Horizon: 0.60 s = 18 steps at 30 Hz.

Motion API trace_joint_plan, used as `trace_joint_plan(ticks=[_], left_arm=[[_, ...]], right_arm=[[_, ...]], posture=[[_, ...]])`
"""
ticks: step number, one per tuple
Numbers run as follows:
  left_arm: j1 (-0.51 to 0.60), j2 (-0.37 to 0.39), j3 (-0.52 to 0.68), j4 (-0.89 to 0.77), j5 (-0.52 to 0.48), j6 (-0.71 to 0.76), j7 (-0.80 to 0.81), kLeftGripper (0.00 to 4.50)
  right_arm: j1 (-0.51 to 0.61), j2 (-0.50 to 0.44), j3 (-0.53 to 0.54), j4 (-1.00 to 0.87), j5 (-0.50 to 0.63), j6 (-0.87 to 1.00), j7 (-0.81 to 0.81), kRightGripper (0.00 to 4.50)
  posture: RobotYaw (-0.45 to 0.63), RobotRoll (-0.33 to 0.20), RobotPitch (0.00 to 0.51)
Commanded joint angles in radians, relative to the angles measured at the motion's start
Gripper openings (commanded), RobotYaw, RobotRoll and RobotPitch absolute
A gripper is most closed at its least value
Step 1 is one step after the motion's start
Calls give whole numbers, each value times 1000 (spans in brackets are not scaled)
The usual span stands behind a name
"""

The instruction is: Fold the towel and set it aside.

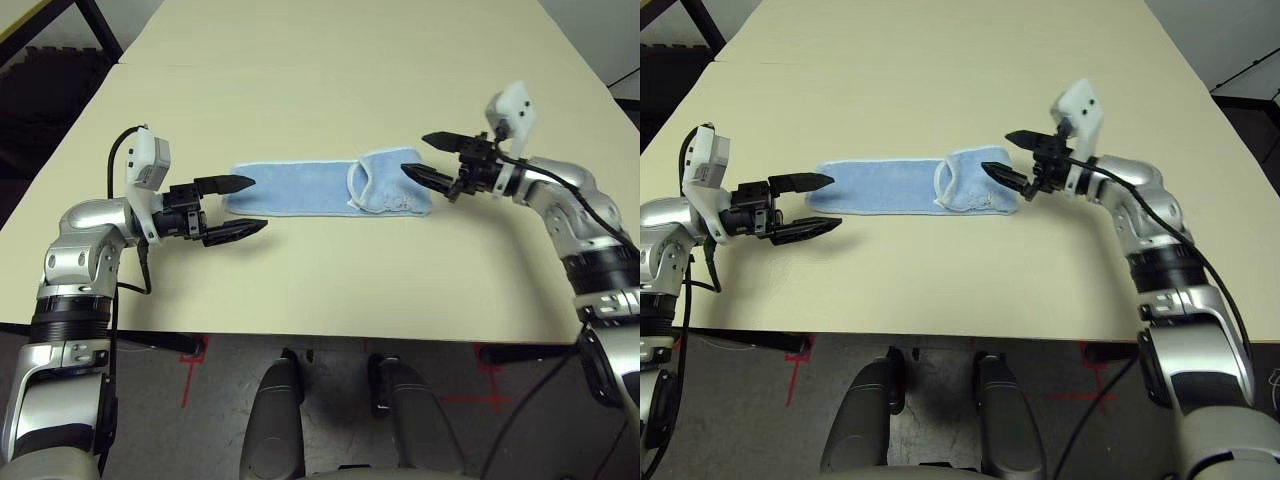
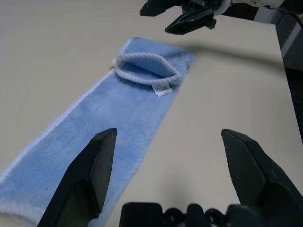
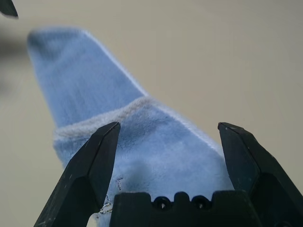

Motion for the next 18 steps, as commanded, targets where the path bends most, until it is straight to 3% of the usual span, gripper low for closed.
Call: trace_joint_plan(ticks=[1,7,18], left_arm=[[25,6,3,-28,-1,34,36,4500],[31,43,20,-31,-2,78,77,4500],[58,60,33,-68,-17,112,85,4500]], right_arm=[[2,10,7,53,-35,-71,49,4482],[52,3,-58,68,70,-162,305,4482],[75,-102,-178,274,104,-366,547,4482]], posture=[[65,0,209],[72,0,217],[73,0,220]])
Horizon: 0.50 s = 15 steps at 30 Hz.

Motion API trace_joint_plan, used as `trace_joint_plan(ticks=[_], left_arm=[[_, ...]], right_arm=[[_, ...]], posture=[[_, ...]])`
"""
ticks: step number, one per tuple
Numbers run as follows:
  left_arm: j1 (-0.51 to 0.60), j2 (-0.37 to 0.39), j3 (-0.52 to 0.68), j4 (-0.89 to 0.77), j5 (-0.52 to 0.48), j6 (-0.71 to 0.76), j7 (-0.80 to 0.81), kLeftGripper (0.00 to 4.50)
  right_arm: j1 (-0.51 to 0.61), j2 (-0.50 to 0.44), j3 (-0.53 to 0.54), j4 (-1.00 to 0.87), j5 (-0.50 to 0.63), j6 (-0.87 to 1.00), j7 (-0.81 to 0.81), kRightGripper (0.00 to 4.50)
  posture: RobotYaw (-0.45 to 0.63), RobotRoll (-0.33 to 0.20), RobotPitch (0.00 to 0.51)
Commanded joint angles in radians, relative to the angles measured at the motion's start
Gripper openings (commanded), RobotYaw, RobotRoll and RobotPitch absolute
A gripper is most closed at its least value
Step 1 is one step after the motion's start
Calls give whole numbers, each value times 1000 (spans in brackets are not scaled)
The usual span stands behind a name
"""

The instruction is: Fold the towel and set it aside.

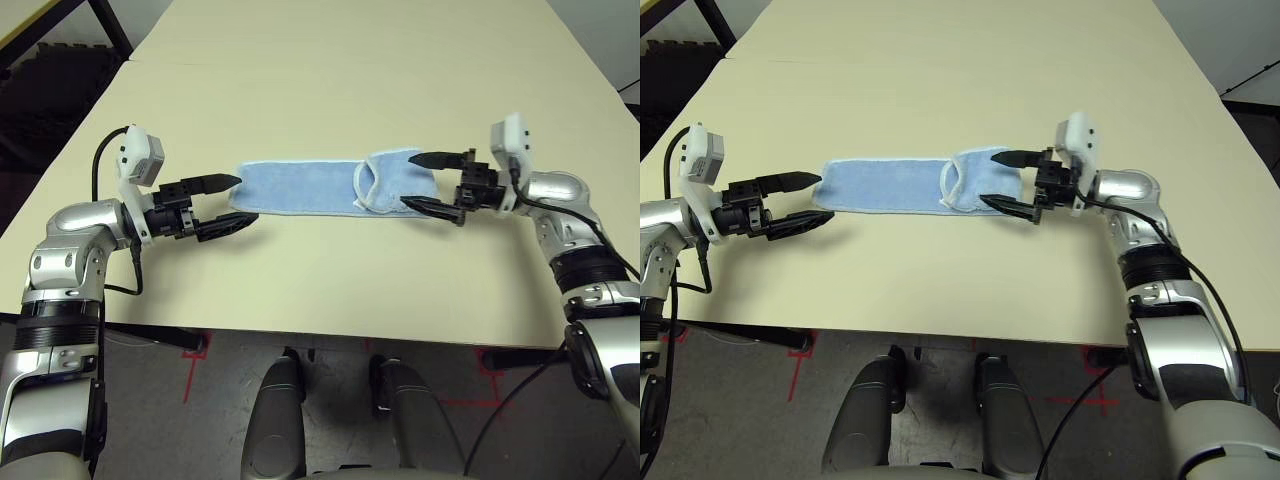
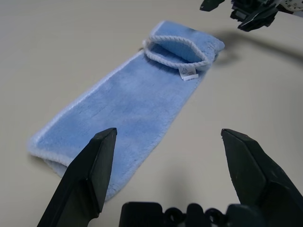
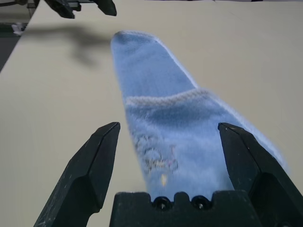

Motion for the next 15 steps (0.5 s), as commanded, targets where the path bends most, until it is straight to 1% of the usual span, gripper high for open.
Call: trace_joint_plan(ticks=[1,9,11,15], left_arm=[[23,8,10,-25,-17,29,10,4500],[34,-10,33,-26,-32,84,83,4500],[33,-13,41,-13,-34,66,86,4500],[38,-30,45,11,-18,14,95,4500]], right_arm=[[33,-39,-30,57,-3,-66,60,4482],[115,-71,-75,71,2,-125,96,4482],[132,-79,-80,67,1,-151,105,4482],[148,-77,-96,33,22,-117,101,4482]], posture=[[73,0,220],[72,0,214],[69,0,213],[65,0,215]])
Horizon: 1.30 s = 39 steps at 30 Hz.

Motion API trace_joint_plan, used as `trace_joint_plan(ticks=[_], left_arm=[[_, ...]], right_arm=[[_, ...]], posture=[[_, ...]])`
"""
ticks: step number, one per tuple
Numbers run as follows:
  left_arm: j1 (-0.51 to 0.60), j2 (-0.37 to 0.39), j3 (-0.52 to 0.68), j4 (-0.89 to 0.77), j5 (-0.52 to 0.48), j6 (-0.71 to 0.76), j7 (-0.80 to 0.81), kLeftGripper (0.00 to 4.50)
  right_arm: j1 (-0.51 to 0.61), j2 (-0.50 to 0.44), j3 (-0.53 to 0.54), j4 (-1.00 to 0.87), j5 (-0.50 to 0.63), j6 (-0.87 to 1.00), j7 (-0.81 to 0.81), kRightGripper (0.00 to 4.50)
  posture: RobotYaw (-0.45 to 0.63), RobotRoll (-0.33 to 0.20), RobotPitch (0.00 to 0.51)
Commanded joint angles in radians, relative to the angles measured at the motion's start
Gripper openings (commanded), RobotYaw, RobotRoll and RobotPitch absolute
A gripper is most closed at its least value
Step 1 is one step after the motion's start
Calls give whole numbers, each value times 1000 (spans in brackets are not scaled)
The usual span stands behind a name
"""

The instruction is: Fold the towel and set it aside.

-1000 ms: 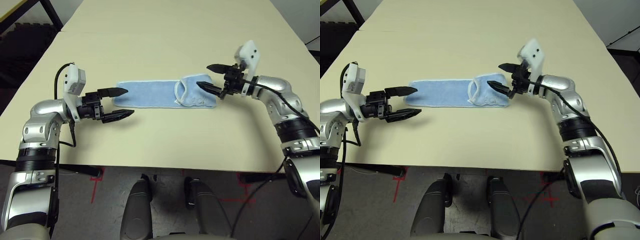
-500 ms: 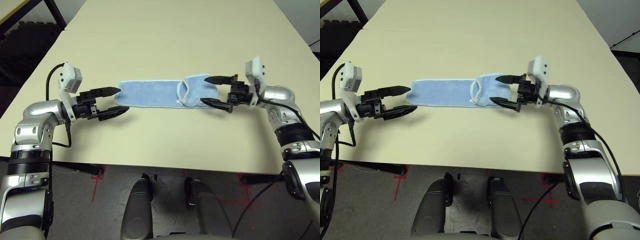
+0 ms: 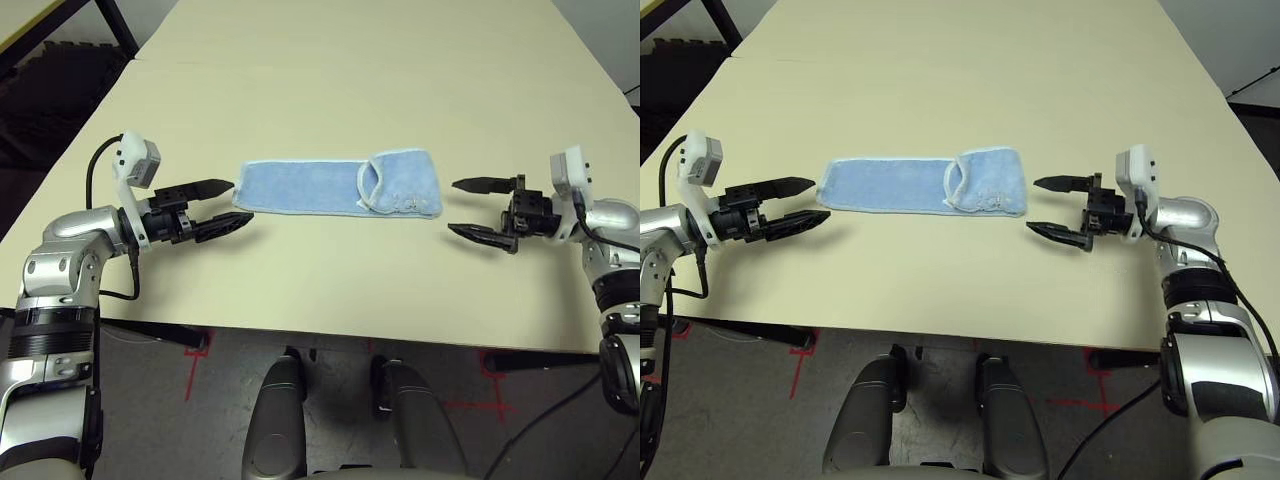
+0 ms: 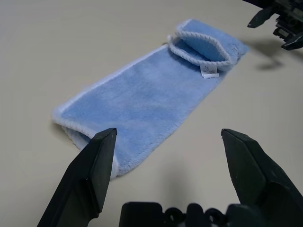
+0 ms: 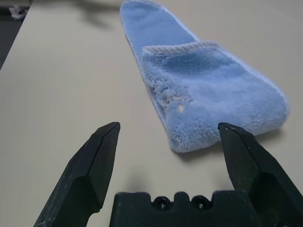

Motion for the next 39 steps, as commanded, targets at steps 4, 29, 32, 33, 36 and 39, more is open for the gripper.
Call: trace_joint_plan(ticks=[4,29,32,33,36,39], left_arm=[[13,-30,14,29,3,-36,38,4500],[-238,-250,522,48,-220,1214,714,4500],[-265,-296,583,77,-201,1203,780,4500],[-276,-310,606,88,-195,1199,802,4500],[-290,-330,624,95,-189,1210,833,4500],[-285,-329,607,97,-189,1223,841,4500]], right_arm=[[14,8,-20,-55,34,64,-5,4482],[28,32,-3,-120,21,115,-45,4482],[28,31,-2,-126,21,117,-47,4482],[28,30,-2,-128,20,118,-48,4482],[28,27,-3,-130,20,120,-51,4482],[25,25,-4,-128,19,121,-53,4482]], posture=[[66,0,216],[64,0,227],[63,0,226],[61,0,228],[59,0,228],[58,0,228]])
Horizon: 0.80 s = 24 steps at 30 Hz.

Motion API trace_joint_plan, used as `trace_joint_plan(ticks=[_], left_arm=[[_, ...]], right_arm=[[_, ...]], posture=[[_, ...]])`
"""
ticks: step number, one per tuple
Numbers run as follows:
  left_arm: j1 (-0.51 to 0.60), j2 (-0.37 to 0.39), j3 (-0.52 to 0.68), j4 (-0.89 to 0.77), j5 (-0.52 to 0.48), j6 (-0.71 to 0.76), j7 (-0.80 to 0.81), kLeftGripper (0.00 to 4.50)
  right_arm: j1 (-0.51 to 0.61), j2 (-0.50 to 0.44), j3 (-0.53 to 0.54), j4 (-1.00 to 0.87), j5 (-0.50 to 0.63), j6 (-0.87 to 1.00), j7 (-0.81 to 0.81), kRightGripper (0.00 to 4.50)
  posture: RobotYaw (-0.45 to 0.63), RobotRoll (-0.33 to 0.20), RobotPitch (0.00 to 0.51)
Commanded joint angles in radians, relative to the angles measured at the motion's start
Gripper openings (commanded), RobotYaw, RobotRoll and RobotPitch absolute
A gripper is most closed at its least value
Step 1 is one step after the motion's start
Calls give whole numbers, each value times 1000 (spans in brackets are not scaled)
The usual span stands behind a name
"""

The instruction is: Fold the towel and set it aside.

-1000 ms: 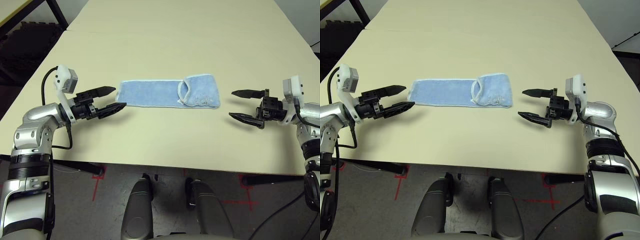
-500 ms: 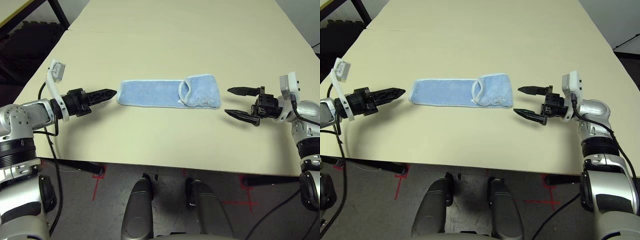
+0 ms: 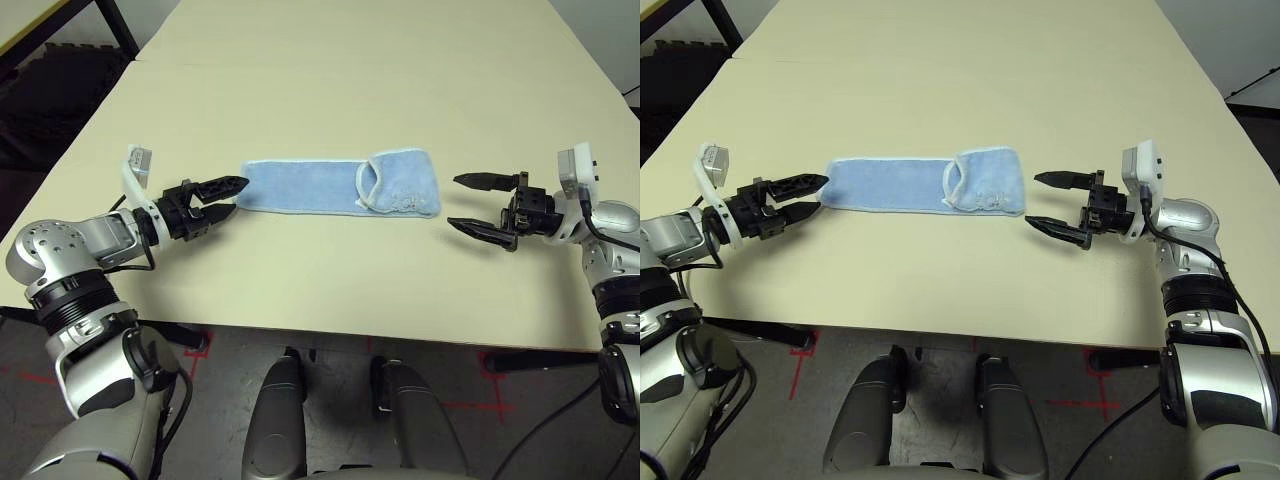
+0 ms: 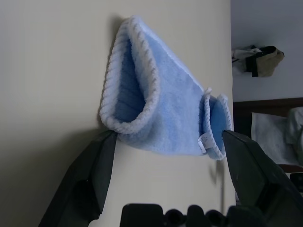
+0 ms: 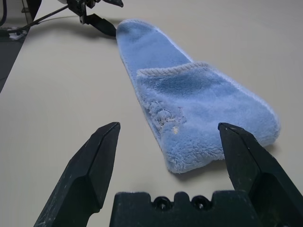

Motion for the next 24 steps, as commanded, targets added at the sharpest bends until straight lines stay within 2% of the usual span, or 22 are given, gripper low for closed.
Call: trace_joint_plan(ticks=[1,9,17,24], left_arm=[[6,1,-13,11,13,23,18,4500],[24,14,-52,26,24,4,23,4500],[-5,-8,-53,89,35,-118,52,4500],[-22,-9,-63,138,18,-161,63,4500]], right_arm=[[14,-11,2,-8,-8,4,0,4482],[6,-6,4,-9,-10,4,-3,4482],[5,-6,6,-15,-10,7,-1,4482],[5,-7,6,-17,-15,6,-3,4482]], posture=[[58,0,228],[57,0,231],[53,0,231],[51,0,230]])
